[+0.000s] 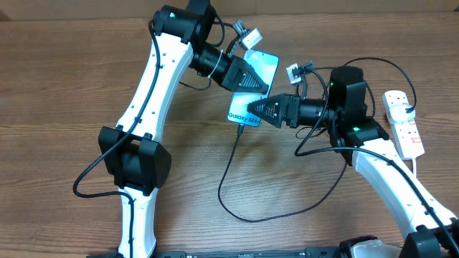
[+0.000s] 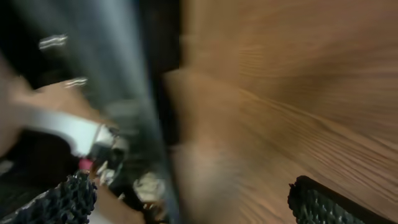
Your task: Plug charger to phone and switch on socket
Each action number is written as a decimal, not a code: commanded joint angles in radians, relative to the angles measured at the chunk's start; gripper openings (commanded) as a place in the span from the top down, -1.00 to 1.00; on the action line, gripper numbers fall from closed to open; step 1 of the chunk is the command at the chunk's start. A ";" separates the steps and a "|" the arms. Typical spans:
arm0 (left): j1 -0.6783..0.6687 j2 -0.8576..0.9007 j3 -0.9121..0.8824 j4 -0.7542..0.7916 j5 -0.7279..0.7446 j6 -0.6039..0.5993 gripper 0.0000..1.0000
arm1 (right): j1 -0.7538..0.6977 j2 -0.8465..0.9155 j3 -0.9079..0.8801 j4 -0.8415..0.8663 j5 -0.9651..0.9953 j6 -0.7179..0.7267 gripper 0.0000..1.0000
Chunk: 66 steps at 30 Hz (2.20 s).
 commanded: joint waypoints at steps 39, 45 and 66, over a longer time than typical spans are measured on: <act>-0.040 -0.031 -0.493 0.436 -0.845 -0.814 0.92 | 0.002 0.002 0.023 -0.515 0.692 -0.159 -1.00; -0.042 -0.031 -0.553 0.486 -0.874 -0.829 0.92 | 0.002 0.002 0.023 -0.515 0.694 -0.159 -1.00; -0.069 -0.031 -0.677 0.549 -0.964 -0.890 0.92 | 0.002 0.002 0.023 -0.513 0.694 -0.159 -1.00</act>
